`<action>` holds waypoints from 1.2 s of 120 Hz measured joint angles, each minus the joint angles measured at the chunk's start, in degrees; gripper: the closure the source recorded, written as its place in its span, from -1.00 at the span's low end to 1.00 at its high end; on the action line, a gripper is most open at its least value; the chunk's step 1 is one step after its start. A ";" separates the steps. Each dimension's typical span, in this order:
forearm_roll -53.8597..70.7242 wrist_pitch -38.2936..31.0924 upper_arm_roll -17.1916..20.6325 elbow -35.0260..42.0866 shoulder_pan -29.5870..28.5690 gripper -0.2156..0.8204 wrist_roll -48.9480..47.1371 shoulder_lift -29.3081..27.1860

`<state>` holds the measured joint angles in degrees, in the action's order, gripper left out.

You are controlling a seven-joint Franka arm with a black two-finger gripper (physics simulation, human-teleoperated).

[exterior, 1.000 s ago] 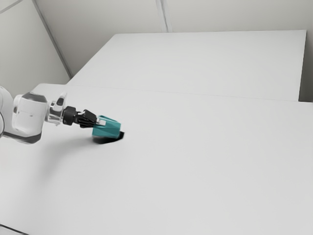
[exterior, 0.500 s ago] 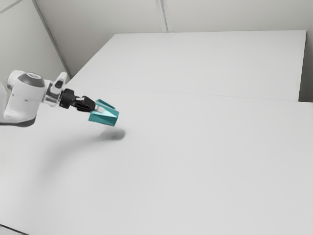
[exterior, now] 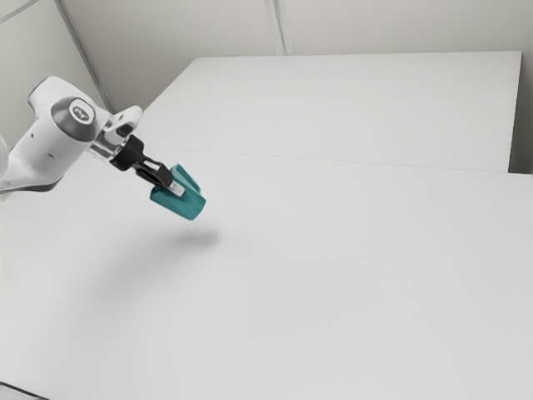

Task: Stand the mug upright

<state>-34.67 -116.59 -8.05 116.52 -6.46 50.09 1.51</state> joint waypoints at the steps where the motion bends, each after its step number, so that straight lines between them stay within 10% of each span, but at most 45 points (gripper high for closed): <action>1: 0.27 -0.05 -0.01 0.11 0.12 0.93 -0.21 -0.20; 144: 36.94 -10.83 1.55 19.64 9.59 0.93 -32.12 -13.34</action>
<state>2.27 -127.42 -6.50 136.15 3.13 17.97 -11.83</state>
